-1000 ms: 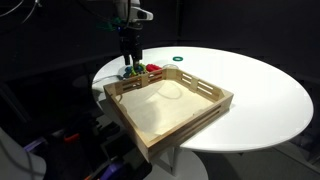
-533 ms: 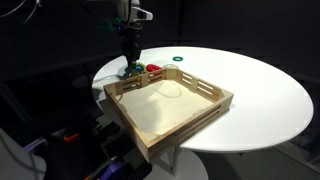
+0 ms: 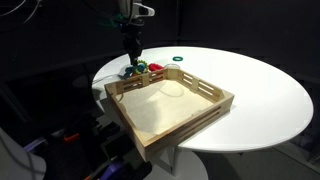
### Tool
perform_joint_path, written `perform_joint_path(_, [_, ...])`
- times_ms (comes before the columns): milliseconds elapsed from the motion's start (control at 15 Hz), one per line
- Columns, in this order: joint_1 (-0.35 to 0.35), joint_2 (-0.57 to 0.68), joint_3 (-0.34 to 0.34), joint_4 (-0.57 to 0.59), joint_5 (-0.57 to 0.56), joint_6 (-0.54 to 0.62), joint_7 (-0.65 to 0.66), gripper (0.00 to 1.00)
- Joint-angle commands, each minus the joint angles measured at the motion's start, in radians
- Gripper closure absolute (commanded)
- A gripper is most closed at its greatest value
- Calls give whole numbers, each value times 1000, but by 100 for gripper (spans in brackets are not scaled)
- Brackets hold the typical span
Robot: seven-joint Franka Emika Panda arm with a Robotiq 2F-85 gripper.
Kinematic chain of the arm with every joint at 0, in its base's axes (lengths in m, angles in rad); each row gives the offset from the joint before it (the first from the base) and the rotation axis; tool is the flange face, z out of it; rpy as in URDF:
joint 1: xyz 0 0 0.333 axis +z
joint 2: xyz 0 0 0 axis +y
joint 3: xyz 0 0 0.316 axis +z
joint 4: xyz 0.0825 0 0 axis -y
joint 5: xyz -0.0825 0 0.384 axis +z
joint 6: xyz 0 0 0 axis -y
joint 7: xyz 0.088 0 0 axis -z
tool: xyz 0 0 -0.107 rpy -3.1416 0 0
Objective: Put the yellow ring in the box
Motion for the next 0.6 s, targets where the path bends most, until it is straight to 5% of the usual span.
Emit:
perform_joint_path(0, [5, -56, -16, 3, 29, -3, -12, 95])
perform_joint_path(533, [-29, -210, -47, -35, 36, -51, -9, 95])
